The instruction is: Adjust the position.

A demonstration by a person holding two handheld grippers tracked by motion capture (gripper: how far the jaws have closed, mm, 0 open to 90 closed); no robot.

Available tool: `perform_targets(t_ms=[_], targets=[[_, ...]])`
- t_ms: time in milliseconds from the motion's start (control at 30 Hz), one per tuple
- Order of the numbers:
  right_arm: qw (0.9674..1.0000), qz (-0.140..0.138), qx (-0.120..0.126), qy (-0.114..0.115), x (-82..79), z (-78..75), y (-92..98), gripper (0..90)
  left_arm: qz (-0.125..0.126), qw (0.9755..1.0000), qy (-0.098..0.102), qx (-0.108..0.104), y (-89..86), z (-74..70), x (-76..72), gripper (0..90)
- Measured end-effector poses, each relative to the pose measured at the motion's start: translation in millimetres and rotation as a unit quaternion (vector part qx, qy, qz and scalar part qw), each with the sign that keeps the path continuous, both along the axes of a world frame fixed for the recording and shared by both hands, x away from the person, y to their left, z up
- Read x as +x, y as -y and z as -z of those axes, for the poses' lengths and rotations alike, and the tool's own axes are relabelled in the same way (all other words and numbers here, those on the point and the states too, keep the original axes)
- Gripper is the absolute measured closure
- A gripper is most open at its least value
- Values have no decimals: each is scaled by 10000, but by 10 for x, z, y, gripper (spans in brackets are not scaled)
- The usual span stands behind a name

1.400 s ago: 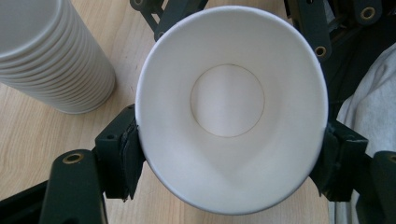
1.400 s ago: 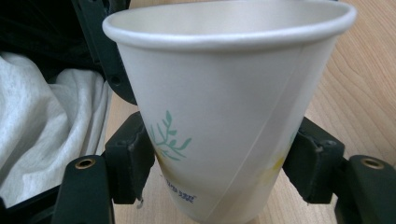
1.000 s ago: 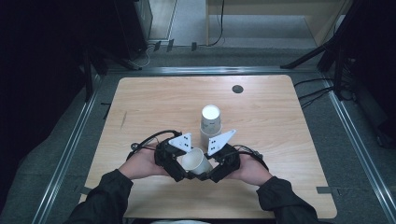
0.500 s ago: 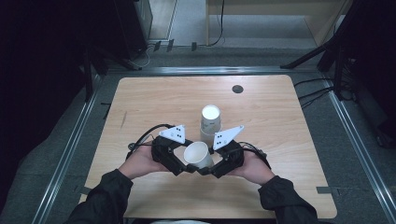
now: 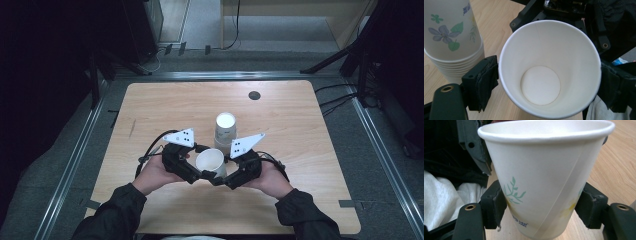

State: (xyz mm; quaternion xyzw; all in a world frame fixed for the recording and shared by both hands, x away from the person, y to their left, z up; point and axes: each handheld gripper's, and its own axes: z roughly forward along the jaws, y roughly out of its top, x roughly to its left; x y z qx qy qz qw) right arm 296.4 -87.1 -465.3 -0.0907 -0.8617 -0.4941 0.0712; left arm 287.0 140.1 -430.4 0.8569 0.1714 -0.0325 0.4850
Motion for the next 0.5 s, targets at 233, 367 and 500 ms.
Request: perform_targets(t_ms=[233, 367, 500], targets=[[9999, -20, 85, -62, 3, -9, -17, 319, -81, 9997, -14, -231, 10, 12, -13, 138], [9999, -48, 100, -115, 2, -5, -38, 320, -75, 9996, 14, -272, 7, 24, -24, 153], [9998, -49, 117, -128, 9, -5, -46, 323, -39, 9995, 61, -308, -1, 13, -42, 211]])
